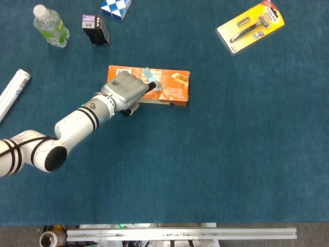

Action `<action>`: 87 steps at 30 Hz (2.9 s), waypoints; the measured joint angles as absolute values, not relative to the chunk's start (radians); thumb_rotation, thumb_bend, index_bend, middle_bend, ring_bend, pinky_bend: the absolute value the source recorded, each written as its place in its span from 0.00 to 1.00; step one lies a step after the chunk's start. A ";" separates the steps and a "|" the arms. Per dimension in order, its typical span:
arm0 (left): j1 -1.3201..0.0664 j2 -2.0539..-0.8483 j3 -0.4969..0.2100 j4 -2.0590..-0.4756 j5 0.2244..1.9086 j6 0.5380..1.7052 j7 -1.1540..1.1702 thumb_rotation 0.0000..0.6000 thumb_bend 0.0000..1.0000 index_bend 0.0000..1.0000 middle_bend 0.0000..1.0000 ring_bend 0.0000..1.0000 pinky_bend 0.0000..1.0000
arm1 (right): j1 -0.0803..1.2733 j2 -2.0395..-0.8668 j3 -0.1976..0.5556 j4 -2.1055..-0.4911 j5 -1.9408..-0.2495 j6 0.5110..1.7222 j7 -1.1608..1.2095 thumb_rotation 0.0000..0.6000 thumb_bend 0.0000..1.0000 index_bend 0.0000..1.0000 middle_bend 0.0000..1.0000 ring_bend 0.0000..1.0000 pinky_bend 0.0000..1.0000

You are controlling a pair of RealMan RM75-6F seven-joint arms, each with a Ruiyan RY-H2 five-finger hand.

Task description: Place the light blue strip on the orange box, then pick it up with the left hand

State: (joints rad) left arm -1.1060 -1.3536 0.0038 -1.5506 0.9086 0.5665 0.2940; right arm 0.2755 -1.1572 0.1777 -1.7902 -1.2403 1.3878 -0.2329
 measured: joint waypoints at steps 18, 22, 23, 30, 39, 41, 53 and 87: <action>-1.136 -1.372 0.029 -1.546 0.855 0.575 0.324 1.00 0.83 0.10 1.00 1.00 0.99 | 0.256 -1.146 0.181 -1.784 -1.248 1.395 -0.207 1.00 0.36 0.23 0.87 1.00 1.00; -1.135 -1.364 0.033 -1.564 0.859 0.586 0.330 1.00 0.83 0.10 1.00 1.00 0.99 | 0.254 -1.145 0.181 -1.782 -1.250 1.393 -0.203 1.00 0.36 0.23 0.87 1.00 1.00; -1.136 -1.364 0.035 -1.566 0.859 0.588 0.332 1.00 0.83 0.10 1.00 1.00 0.99 | 0.254 -1.145 0.181 -1.782 -1.250 1.393 -0.202 1.00 0.36 0.23 0.87 1.00 1.00; -1.146 -1.378 0.046 -1.555 0.841 0.583 0.344 1.00 0.83 0.10 1.00 1.00 0.99 | 0.248 -1.144 0.183 -1.780 -1.252 1.396 -0.197 1.00 0.36 0.23 0.87 1.00 1.00; -1.135 -1.350 0.047 -1.587 0.855 0.603 0.336 1.00 0.83 0.10 1.00 1.00 0.99 | 0.249 -1.147 0.186 -1.781 -1.257 1.394 -0.195 1.00 0.36 0.23 0.87 1.00 1.00; -1.134 -1.349 0.051 -1.591 0.858 0.606 0.339 1.00 0.83 0.10 1.00 1.00 0.99 | 0.250 -1.149 0.186 -1.781 -1.260 1.393 -0.196 1.00 0.36 0.23 0.87 1.00 1.00; -1.136 -1.353 0.055 -1.594 0.853 0.606 0.345 1.00 0.83 0.10 1.00 1.00 0.99 | 0.240 -1.140 0.187 -1.792 -1.263 1.404 -0.199 1.00 0.36 0.23 0.87 1.00 1.00; -1.139 -1.358 0.063 -1.591 0.837 0.609 0.354 1.00 0.83 0.10 0.99 1.00 0.99 | 0.230 -1.141 0.187 -1.787 -1.265 1.402 -0.191 1.00 0.36 0.23 0.87 1.00 1.00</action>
State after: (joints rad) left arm -1.1386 -1.3583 0.0632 -1.5913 0.8374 0.6088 0.3541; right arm 0.2305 -1.1413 0.1874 -1.7867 -1.2652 1.4018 -0.1906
